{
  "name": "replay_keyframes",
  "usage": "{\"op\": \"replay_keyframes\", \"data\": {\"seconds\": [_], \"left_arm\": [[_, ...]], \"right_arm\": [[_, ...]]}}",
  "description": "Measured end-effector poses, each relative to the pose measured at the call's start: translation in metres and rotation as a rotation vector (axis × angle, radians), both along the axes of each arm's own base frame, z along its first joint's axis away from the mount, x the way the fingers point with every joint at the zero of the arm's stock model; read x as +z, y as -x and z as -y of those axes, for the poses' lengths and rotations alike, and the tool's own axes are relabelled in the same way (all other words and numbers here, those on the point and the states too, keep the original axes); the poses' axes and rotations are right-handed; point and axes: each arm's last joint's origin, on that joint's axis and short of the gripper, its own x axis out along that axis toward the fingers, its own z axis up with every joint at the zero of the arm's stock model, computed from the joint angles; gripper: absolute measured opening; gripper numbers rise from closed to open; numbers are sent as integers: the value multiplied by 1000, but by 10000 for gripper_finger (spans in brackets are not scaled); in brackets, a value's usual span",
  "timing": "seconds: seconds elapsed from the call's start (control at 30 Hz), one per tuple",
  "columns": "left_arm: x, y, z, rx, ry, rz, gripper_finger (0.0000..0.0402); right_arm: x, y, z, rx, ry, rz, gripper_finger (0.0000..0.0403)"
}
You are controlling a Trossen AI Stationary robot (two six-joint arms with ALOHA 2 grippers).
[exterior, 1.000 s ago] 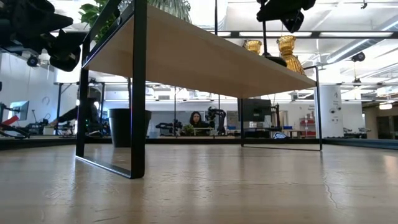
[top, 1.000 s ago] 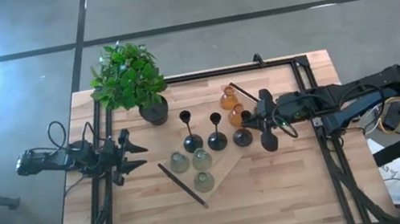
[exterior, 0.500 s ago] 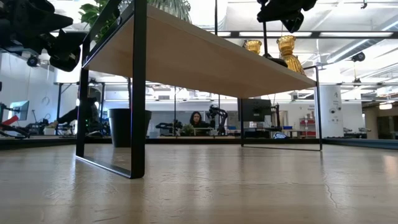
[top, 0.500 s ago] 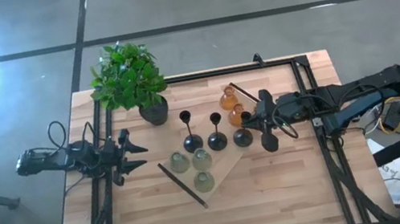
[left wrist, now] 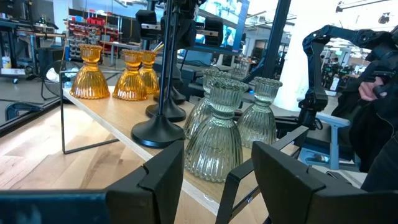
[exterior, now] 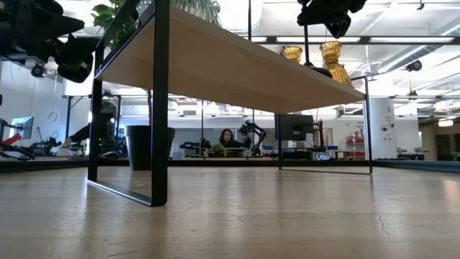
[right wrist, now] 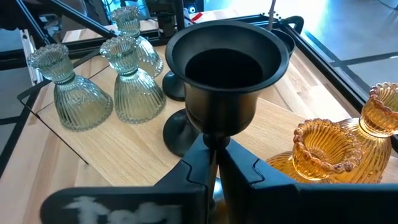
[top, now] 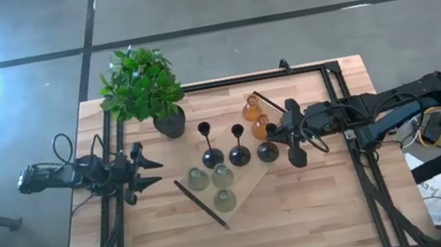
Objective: Pick & Place candle stick holders
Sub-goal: Put the black candle holder on the shelf, then return to Home Position
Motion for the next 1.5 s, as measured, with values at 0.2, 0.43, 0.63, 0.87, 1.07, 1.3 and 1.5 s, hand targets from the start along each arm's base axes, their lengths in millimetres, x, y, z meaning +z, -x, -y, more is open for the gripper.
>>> {"op": "replay_keyframes", "data": {"seconds": [0.2,0.43,0.63,0.87,1.07,1.3,1.5], "left_arm": [[0,0,0,0,0,0,193],[0,0,0,0,0,0,193],[0,0,0,0,0,0,193],[0,0,0,0,0,0,193],[0,0,0,0,0,0,193],[0,0,0,0,0,0,193],[0,0,0,0,0,0,193]], "right_arm": [[0,-1,0,1,-5,6,46],[1,-1,0,5,1,12,84],[3,-2,-1,28,-6,41,124],[-1,0,-1,28,4,-7,171],[8,12,1,32,14,-71,180],[45,55,6,21,16,-170,166],[98,109,16,-55,49,-108,140]]}}
